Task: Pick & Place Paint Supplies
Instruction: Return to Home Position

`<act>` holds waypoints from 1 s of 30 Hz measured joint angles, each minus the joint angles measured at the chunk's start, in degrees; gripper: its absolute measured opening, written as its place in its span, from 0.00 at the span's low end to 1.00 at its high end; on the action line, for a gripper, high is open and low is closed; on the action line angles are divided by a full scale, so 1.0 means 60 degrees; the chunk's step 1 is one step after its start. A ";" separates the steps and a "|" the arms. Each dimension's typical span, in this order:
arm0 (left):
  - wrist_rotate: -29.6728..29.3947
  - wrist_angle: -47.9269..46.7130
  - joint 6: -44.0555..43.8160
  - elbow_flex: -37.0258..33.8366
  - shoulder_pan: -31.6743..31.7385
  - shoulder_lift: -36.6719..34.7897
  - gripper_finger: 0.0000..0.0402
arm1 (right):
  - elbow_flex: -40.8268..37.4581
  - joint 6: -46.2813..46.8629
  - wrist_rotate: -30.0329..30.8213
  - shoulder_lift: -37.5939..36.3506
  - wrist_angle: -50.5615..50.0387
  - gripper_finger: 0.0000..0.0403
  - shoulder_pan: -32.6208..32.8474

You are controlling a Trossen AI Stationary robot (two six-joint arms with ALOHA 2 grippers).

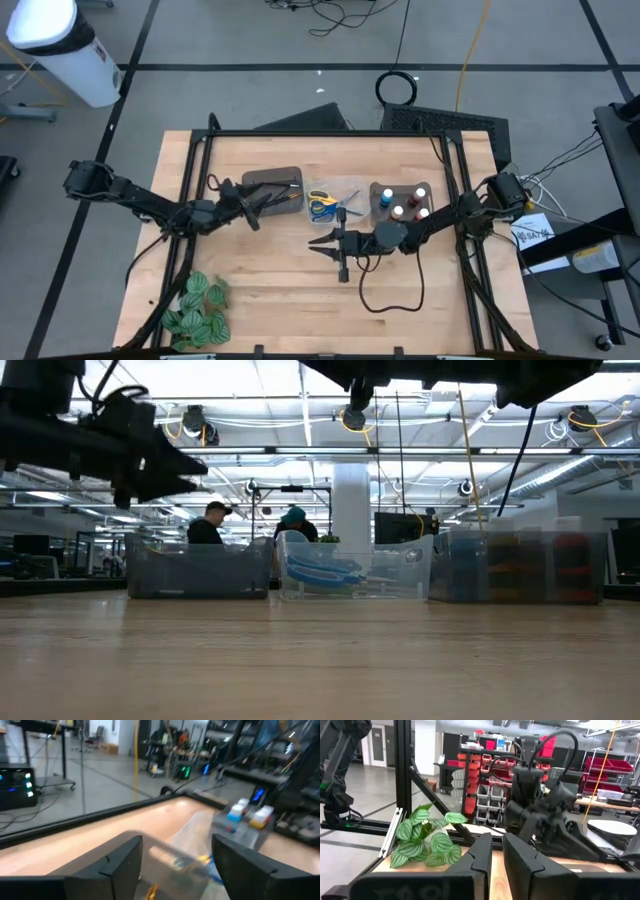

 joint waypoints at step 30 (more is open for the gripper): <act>0.0870 -1.1543 -0.0032 0.2562 -0.3167 -0.7006 0.64 | -0.0898 0.3266 0.0511 -0.6784 -1.1321 0.04 0.0769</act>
